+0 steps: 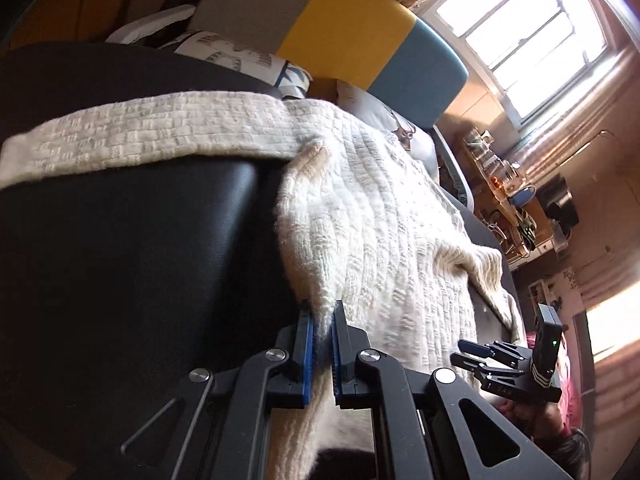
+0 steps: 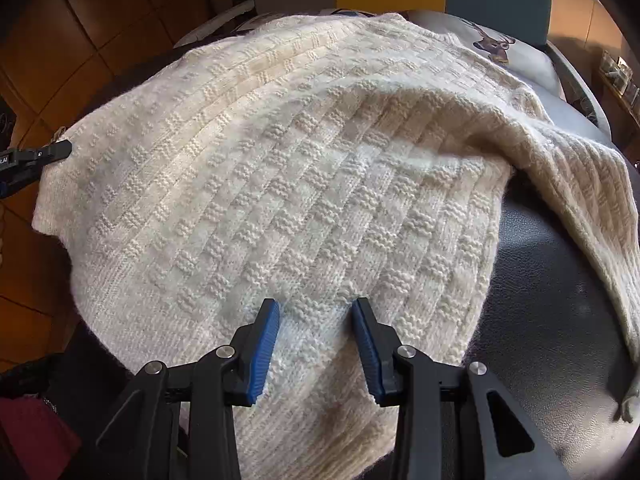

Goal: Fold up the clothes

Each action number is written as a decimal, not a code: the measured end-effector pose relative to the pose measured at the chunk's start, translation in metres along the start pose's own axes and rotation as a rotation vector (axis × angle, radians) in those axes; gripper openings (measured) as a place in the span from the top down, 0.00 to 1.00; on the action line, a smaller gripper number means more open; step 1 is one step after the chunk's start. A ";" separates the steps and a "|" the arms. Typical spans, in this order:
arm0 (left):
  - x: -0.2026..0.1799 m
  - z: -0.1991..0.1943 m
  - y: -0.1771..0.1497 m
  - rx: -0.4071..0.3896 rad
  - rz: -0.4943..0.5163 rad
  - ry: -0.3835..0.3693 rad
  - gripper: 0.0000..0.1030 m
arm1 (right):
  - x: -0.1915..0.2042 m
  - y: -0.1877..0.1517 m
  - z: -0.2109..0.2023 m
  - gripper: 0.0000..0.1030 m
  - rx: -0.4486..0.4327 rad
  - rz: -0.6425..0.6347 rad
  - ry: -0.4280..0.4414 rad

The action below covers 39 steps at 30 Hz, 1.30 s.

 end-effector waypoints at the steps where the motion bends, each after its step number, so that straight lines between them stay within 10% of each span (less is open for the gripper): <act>1: 0.002 -0.001 -0.002 0.007 0.006 0.019 0.93 | -0.001 -0.002 -0.001 0.63 0.008 -0.004 -0.006; 6: 0.004 0.016 -0.025 0.075 0.035 0.074 0.93 | -0.018 -0.009 -0.012 0.63 -0.003 0.051 0.024; 11: 0.008 0.016 -0.034 0.075 -0.016 0.030 0.89 | -0.079 -0.051 -0.057 0.63 -0.191 0.396 0.196; 22: -0.007 0.036 -0.037 0.105 0.058 0.159 0.79 | -0.101 -0.106 -0.044 0.62 -0.208 0.620 0.381; 30: -0.032 0.051 -0.052 0.100 0.236 0.287 0.90 | -0.072 -0.078 -0.042 0.85 -0.146 0.412 0.107; 39: -0.020 0.031 -0.047 0.097 0.203 0.194 0.92 | -0.054 -0.081 -0.058 0.85 -0.052 0.216 -0.107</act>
Point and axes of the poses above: each gripper's, at about its wrist camera, not at the fingertips, and z roughly the way its jaws point, x to its left, y to its top, the point moved 1 cm from there along z, roughly the way its jaws point, and after that the axes turned 2 degrees about -x, right-handed, at the moved point
